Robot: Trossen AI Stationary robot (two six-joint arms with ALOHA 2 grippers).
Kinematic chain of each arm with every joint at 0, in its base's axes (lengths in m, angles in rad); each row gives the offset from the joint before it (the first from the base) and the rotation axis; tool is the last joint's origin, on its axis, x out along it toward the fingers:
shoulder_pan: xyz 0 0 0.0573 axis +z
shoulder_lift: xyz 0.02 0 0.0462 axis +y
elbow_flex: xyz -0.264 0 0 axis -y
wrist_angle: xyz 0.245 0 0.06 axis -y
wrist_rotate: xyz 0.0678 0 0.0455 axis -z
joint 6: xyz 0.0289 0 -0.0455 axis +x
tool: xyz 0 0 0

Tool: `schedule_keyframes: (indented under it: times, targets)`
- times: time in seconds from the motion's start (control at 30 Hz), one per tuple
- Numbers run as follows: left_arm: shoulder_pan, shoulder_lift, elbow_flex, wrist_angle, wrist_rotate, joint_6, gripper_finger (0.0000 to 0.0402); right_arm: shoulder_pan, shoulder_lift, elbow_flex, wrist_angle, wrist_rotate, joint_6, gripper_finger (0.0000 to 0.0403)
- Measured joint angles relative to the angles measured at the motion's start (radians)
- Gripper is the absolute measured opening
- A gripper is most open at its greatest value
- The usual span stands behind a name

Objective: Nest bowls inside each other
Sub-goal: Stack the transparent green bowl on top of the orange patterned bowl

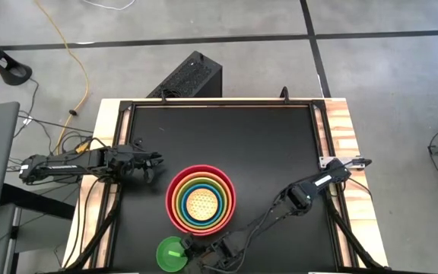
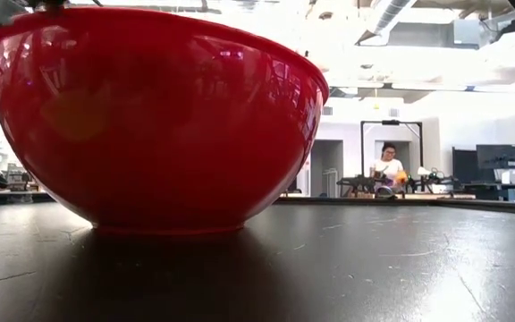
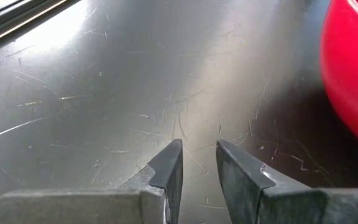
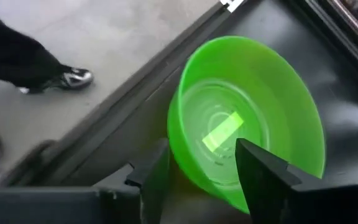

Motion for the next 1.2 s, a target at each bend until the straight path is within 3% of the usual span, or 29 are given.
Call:
schedule_keyframes:
  times: [0.3,0.57,0.7,0.87,1.2]
  targets:
    - [0.000,0.000,0.000,0.000,0.000,0.000,0.0087,-0.003,0.041,0.000,-0.002,0.010,-0.080,0.0151]
    - [0.000,0.000,0.000,0.000,0.000,0.000,0.0087,0.017,0.040,0.022,0.010,0.028,-0.123,0.0013]
    - [0.000,0.000,0.000,0.000,0.000,0.000,0.0087,0.040,0.031,0.022,0.061,0.022,-0.137,0.0015]
    - [0.000,0.000,0.000,0.000,0.000,0.000,0.0087,0.088,-0.026,0.021,0.081,-0.124,-0.137,0.0005]
    - [0.000,0.000,0.000,0.001,0.000,0.000,0.0087,0.098,-0.189,0.019,-0.066,-0.244,-0.069,0.0005]
